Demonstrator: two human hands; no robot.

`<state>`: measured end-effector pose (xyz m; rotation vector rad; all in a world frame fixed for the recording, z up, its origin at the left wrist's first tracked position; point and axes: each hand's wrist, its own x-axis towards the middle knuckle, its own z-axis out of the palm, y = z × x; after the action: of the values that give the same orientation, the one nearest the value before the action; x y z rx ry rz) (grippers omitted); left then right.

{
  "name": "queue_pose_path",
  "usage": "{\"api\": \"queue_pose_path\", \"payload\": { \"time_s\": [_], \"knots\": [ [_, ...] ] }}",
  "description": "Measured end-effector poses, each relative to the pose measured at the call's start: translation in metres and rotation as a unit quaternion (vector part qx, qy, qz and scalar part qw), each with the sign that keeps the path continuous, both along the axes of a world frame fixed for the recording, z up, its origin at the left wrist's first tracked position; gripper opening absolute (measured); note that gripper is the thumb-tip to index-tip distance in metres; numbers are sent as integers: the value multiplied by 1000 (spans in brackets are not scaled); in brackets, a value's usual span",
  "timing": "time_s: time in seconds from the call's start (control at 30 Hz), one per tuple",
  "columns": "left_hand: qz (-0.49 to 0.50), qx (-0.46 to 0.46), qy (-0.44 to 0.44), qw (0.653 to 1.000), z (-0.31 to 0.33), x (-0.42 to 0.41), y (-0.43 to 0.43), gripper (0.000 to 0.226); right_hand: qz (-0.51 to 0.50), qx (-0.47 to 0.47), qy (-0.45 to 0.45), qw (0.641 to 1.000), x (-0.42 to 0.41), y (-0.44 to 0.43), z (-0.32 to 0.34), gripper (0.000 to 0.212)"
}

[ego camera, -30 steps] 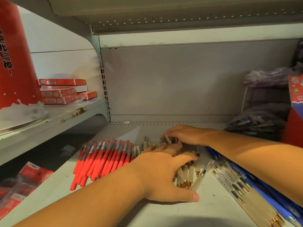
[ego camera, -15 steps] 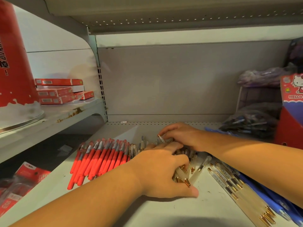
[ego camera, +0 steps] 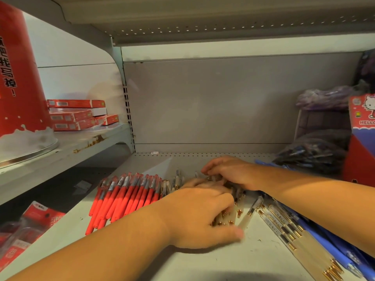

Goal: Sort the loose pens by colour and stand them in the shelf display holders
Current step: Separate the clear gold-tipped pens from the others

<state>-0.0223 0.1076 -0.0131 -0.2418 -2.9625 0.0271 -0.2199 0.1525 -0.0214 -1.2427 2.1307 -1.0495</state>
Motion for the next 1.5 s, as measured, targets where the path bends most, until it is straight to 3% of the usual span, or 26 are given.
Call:
{"api": "queue_pose_path", "payload": {
  "time_s": [0.07,0.13,0.33,0.53,0.57,0.67,0.77,0.9,0.97,1.17,1.33,1.43,1.5],
  "knots": [
    [-16,-36,-6,999,-4,-1,-1,59,-6,3,14,1000,1,-1,-1,20],
    [-19,-76,14,997,-7,-4,-1,66,-10,1,12,1000,1,-2,0,20],
    [8,-141,100,985,-10,-12,-3,61,-13,-43,-101,994,0,-4,6,27],
    [20,-103,38,994,-13,-17,-3,59,58,-35,-165,984,-3,-7,4,35],
    [18,-84,25,996,-14,-16,-3,57,70,-28,-149,986,-4,-5,4,34],
    [40,-74,5,996,-14,-17,-3,59,82,10,46,995,-8,4,14,25],
    [53,-70,-19,996,-11,-17,-4,63,88,63,151,983,-14,24,28,44],
    [48,-47,-17,998,-3,-12,-8,68,156,230,299,913,-14,69,37,51],
    [49,-43,-5,998,1,-10,-9,69,146,266,350,886,-11,85,37,53],
    [106,-18,-60,992,-8,-12,-3,74,116,209,374,896,-4,93,22,29],
    [92,3,-62,994,-5,-10,-5,62,103,181,335,919,2,85,16,33],
    [97,-7,-60,993,-5,-9,-3,58,110,94,411,900,6,75,8,26],
    [104,-14,-37,994,-3,-9,-2,54,93,70,411,904,9,66,3,19]
  ]
}}
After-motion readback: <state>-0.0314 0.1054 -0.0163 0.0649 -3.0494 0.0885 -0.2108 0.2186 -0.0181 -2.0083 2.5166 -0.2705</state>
